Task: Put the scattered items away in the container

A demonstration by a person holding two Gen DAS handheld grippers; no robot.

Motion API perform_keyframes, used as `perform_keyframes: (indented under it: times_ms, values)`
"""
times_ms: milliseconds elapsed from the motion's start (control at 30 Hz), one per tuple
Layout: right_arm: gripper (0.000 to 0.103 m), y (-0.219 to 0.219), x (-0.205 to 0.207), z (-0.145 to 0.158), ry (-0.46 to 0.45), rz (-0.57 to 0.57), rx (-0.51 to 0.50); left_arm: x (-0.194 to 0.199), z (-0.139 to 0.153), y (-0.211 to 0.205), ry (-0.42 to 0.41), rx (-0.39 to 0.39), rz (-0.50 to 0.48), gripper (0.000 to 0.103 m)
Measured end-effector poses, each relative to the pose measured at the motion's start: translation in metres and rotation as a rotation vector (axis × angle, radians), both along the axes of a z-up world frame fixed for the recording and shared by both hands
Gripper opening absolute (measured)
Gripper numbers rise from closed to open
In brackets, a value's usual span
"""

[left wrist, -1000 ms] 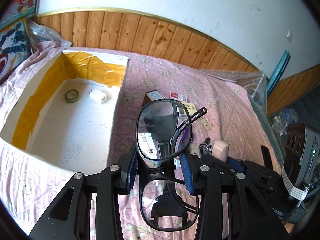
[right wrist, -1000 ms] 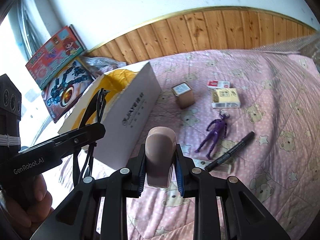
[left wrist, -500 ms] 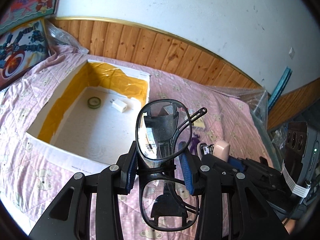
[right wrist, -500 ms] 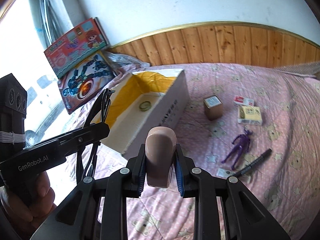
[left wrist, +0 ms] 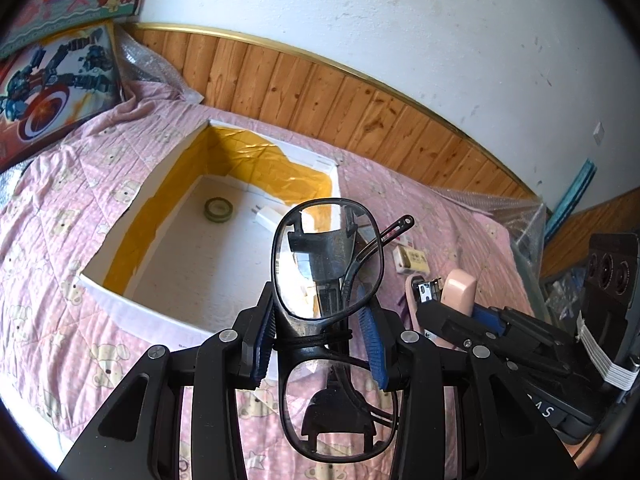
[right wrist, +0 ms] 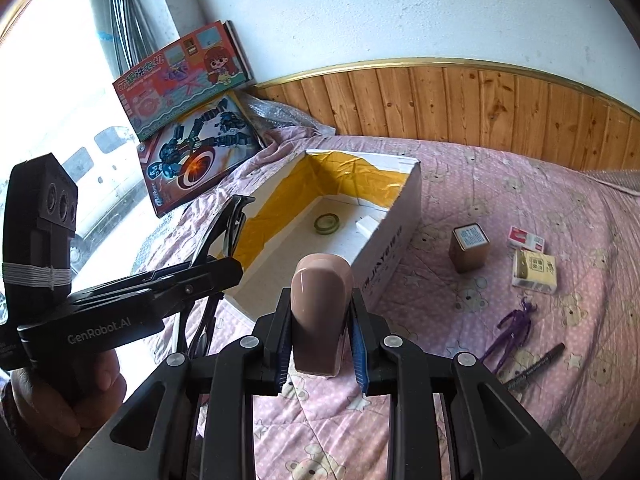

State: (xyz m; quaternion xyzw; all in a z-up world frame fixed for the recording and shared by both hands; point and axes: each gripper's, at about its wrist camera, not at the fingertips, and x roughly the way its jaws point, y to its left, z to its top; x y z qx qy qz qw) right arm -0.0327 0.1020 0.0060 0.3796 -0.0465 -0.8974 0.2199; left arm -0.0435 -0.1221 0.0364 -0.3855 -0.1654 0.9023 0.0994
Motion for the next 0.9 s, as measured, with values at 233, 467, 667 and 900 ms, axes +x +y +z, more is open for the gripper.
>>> perform_keyframes:
  times_ms: [233, 467, 667, 900]
  values:
    - [0.027, -0.021, -0.023, 0.006, -0.01, 0.051, 0.012, -0.018, 0.0, -0.021, -0.018, 0.013, 0.039, 0.041]
    - [0.027, -0.042, -0.044, 0.007, -0.016, 0.106, 0.032, -0.04, 0.001, -0.034, -0.034, 0.003, 0.063, 0.041]
    - [0.027, -0.053, -0.063, 0.001, -0.038, 0.141, 0.045, -0.062, -0.004, -0.046, -0.057, -0.015, 0.089, 0.041]
    - [0.027, -0.062, -0.091, -0.008, -0.076, 0.17, 0.065, -0.09, -0.021, -0.055, -0.134, -0.036, 0.115, 0.041]
